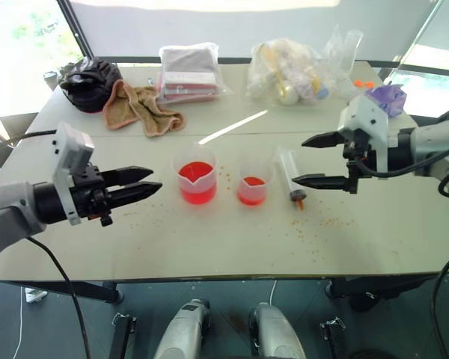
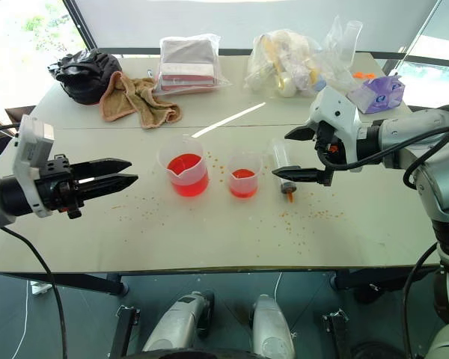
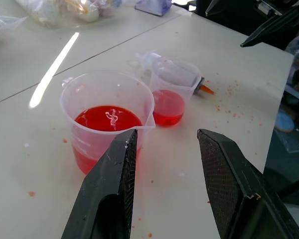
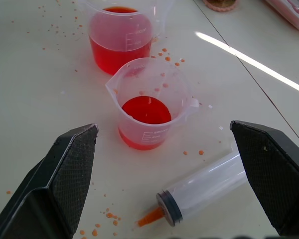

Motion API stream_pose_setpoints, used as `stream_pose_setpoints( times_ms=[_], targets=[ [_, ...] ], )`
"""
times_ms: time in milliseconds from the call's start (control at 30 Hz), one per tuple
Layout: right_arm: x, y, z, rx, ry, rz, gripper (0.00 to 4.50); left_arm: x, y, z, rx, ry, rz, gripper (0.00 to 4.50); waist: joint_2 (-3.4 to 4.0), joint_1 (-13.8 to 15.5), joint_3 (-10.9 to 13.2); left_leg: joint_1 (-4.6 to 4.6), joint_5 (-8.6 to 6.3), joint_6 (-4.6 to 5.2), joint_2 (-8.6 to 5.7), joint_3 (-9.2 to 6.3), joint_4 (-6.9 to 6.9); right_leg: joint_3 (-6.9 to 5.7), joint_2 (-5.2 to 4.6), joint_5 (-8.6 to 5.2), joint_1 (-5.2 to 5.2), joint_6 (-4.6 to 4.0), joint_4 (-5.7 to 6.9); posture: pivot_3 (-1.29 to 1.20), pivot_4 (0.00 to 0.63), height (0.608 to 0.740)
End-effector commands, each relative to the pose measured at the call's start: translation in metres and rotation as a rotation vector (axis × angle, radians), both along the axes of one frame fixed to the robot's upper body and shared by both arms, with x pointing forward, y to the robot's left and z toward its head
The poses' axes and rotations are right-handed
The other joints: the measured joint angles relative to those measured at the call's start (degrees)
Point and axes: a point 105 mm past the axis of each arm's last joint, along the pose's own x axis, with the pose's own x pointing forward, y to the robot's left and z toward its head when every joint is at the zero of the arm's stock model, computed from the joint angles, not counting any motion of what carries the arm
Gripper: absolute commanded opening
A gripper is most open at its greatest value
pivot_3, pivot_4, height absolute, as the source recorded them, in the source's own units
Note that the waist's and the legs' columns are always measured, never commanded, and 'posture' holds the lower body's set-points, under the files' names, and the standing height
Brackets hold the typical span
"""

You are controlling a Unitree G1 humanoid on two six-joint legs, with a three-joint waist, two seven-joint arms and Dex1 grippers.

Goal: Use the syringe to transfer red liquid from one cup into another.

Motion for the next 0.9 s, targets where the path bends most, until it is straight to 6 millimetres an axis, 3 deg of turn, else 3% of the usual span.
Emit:
stream_pose_setpoints(
  times_ms=[33, 633, 900],
  targets=[
    [-0.004, 0.000, 0.009, -0.030, -0.051, 0.007, 4.45, 0.001, -0.002, 0.008, 0.007, -0.056, -0.010, 2.00, 0.00, 0.00, 0.00, 0.00, 0.00, 0.00, 0.00, 0.00, 0.00, 0.00, 0.00, 0.00, 0.00, 0.00, 0.00, 0.00, 0.150, 0.736],
    [0.004, -0.011, -0.001, -0.114, -0.024, -0.067, 4.45, 0.003, -0.007, 0.009, -0.006, -0.058, -0.050, 2.00, 0.00, -0.02, 0.00, 0.00, -0.01, 0.01, 0.00, 0.01, 0.00, 0.00, 0.00, 0.03, 0.00, 0.06, -0.02, 0.00, 0.150, 0.736],
    [0.041, -0.018, -0.004, -0.077, -0.055, -0.244, 4.45, 0.002, -0.011, 0.005, -0.009, -0.064, -0.058, 2.00, 0.00, -0.21, 0.00, 0.01, -0.01, 0.01, 0.00, 0.02, 0.00, 0.01, 0.01, 0.07, 0.00, 0.11, -0.01, 0.00, 0.150, 0.736]
  ],
)
